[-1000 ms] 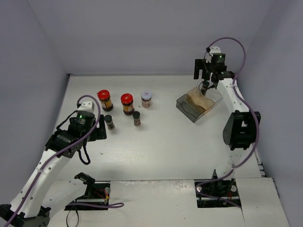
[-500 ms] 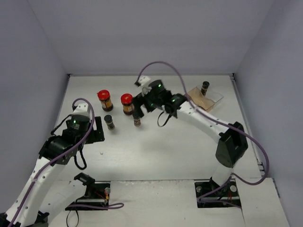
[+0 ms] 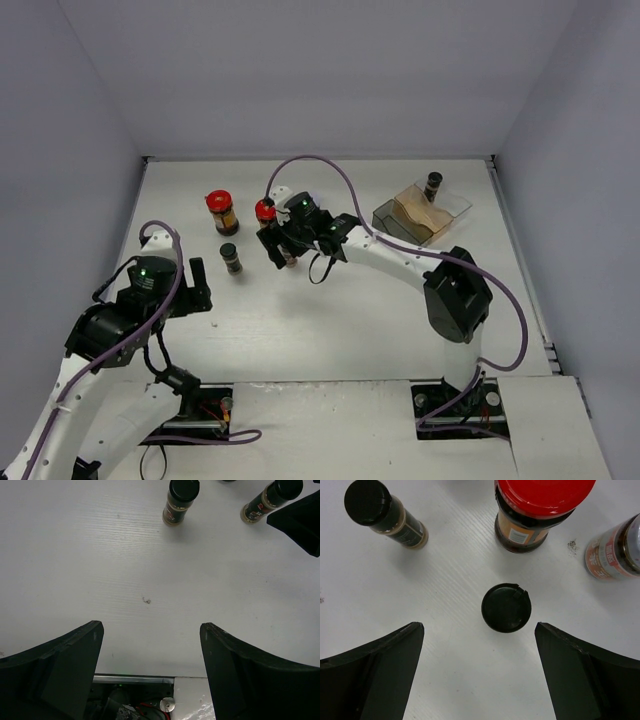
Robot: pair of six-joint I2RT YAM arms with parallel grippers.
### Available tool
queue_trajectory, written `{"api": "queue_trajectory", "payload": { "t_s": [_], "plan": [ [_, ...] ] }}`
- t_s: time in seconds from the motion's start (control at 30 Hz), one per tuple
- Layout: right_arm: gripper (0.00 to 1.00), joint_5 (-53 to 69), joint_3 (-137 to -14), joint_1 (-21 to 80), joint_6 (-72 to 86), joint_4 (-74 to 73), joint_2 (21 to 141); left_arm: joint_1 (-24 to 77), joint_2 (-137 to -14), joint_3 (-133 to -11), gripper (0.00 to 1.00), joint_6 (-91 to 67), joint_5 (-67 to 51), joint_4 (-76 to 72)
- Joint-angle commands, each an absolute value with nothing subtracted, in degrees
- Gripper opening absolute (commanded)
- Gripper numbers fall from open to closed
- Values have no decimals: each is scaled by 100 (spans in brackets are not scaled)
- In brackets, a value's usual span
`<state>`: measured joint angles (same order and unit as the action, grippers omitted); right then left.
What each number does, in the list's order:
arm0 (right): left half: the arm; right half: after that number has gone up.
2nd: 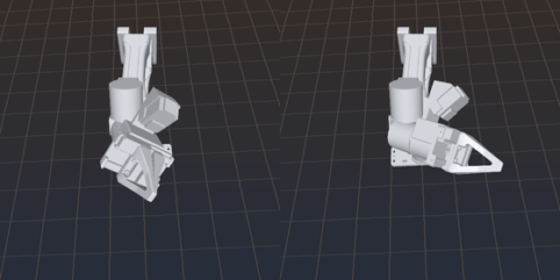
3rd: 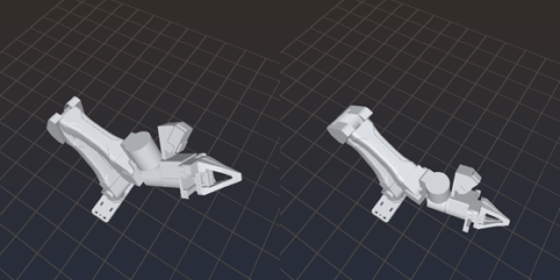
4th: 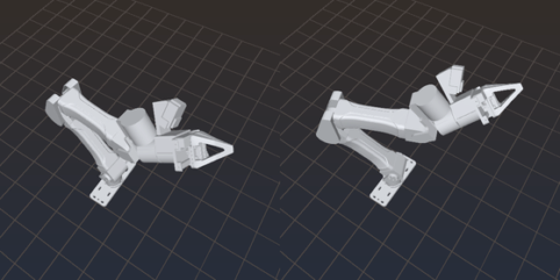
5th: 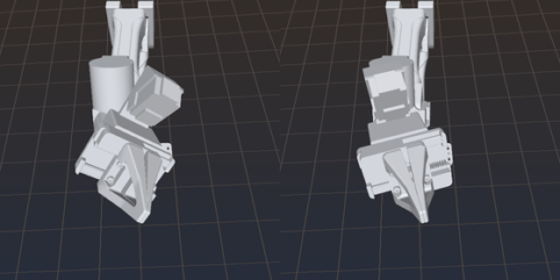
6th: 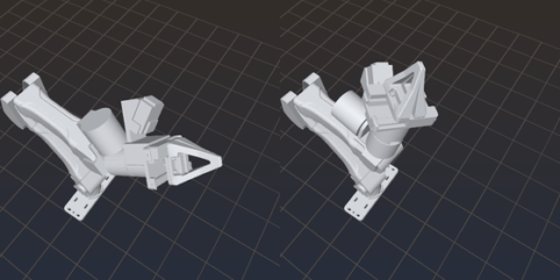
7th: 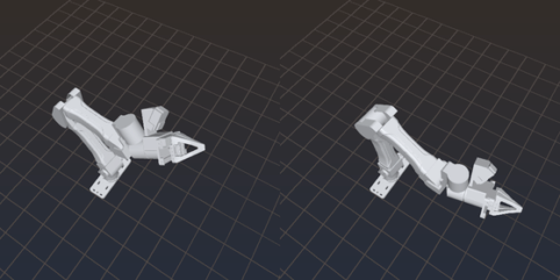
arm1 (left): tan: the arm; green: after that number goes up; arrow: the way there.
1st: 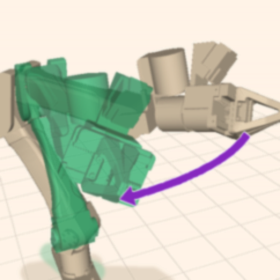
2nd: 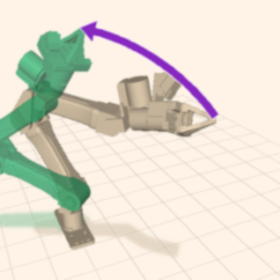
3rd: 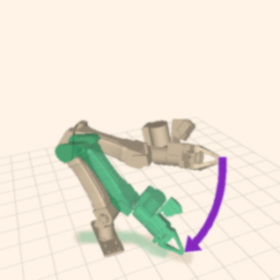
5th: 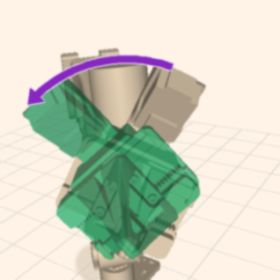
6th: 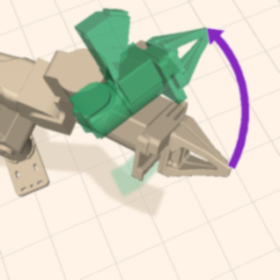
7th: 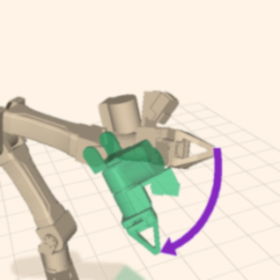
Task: Organize the condiment bottles
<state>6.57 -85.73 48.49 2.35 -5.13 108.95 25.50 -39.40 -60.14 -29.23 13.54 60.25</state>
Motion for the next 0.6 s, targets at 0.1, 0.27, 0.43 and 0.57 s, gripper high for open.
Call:
{"api": "queue_trajectory", "payload": {
  "t_s": [0.1, 0.27, 0.43, 0.57],
  "plan": [
    [97, 176, -8578, 4904, 422, 176, 10960, 2558, -3929, -6267, 79, -3015, 1485, 6099],
    [90, 53, -8701, 4887, 413, 273, 11293, 2558, -3929, -6319, 79, -2997, 1512, 6170],
    [77, 35, -8798, 4878, 474, 308, 11566, 2558, -3920, -6363, 79, -2988, 1547, 6214],
    [47, -217, -8719, 4878, 501, 360, 11540, 2558, -3902, -6372, 79, -2971, 1582, 6231]
  ]
}}
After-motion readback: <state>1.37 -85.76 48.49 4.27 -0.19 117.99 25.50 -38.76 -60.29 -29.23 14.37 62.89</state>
